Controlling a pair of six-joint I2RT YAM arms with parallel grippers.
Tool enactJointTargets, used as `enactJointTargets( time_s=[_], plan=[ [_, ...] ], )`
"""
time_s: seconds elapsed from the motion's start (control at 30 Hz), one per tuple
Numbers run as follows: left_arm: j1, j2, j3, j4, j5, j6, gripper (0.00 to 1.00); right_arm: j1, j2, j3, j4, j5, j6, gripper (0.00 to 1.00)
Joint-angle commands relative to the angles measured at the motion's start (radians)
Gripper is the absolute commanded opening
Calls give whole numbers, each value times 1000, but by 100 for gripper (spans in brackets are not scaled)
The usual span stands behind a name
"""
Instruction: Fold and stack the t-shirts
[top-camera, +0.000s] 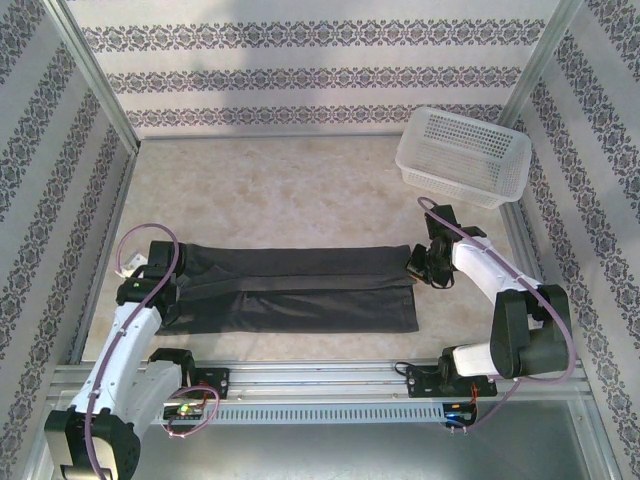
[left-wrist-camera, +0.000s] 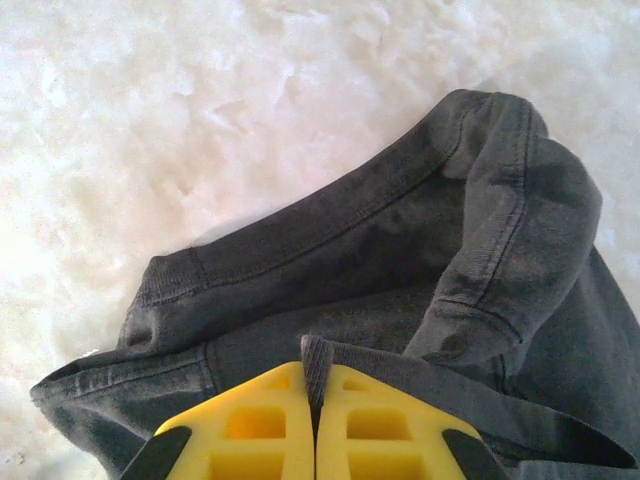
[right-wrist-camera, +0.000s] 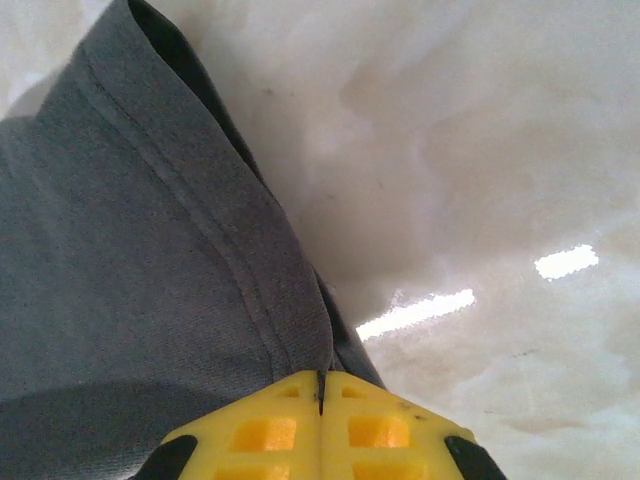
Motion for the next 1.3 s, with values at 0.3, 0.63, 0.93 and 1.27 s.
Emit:
enactJointTargets(
  time_s=[0.3,0.63,0.93,1.27],
  plan=[
    [5,-24,68,-82,-35,-73,39,14,-110,12,-90,110,80,32],
    [119,208,163,183,169,78,43,128,69,92,5,-50,168,20],
    [341,508,182,467,478,222,55,63,179,48,-92,-47,130,13],
    [379,709,224,525,579,316,45,50,178,111,-119,-14,126,19]
  ],
)
